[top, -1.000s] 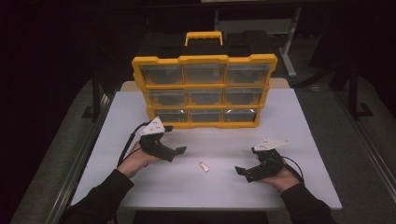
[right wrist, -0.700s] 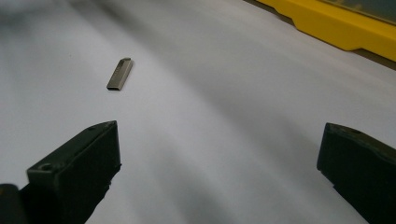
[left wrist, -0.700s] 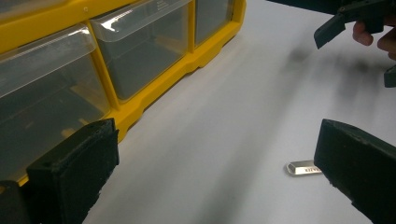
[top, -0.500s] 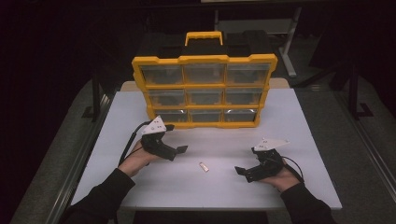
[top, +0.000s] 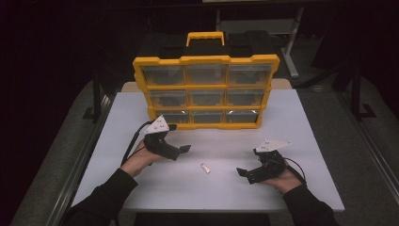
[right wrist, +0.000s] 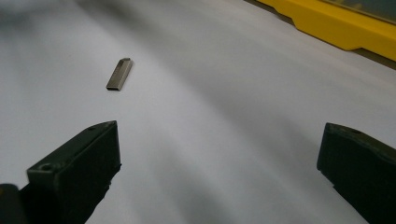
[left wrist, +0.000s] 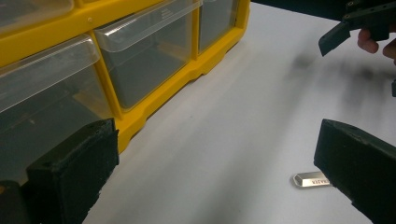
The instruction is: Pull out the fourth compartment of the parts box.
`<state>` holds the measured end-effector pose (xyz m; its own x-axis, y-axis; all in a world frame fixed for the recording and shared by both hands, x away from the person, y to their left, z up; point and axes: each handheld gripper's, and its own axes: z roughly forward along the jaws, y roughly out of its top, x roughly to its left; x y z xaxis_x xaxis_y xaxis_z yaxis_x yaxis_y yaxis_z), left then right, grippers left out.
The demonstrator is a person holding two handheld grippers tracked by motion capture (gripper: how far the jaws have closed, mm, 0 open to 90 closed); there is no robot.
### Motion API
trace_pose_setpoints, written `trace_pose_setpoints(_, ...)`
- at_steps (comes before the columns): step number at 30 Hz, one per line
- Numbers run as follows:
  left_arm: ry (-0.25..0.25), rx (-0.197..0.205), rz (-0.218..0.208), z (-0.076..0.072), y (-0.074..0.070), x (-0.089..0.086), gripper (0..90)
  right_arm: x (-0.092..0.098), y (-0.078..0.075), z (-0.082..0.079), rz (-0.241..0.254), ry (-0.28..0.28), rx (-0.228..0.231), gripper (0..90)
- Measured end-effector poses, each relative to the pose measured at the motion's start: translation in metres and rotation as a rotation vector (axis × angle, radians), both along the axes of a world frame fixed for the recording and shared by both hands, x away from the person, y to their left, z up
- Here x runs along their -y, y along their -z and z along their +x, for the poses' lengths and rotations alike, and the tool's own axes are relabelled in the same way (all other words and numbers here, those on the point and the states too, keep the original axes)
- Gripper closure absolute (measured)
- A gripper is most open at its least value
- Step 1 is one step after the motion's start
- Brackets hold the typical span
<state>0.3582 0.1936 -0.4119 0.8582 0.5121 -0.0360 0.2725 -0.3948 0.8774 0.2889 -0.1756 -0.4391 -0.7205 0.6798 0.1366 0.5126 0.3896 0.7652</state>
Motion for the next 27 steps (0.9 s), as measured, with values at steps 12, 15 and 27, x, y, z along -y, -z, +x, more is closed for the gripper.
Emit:
trace_pose_setpoints(12,0.015,0.001,0.002,0.007,0.001,0.014,0.0,0.0,0.0,0.0,0.005,-0.003,-0.001,0.0)
trace_pose_setpoints(15,0.018,0.002,0.006,0.008,0.0,0.016,0.0,0.0,0.0,0.0,0.009,-0.002,0.0,0.0)
trace_pose_setpoints(27,0.025,0.007,-0.003,0.013,-0.001,0.026,0.0,-0.001,0.0,0.0,0.007,-0.003,-0.001,0.0)
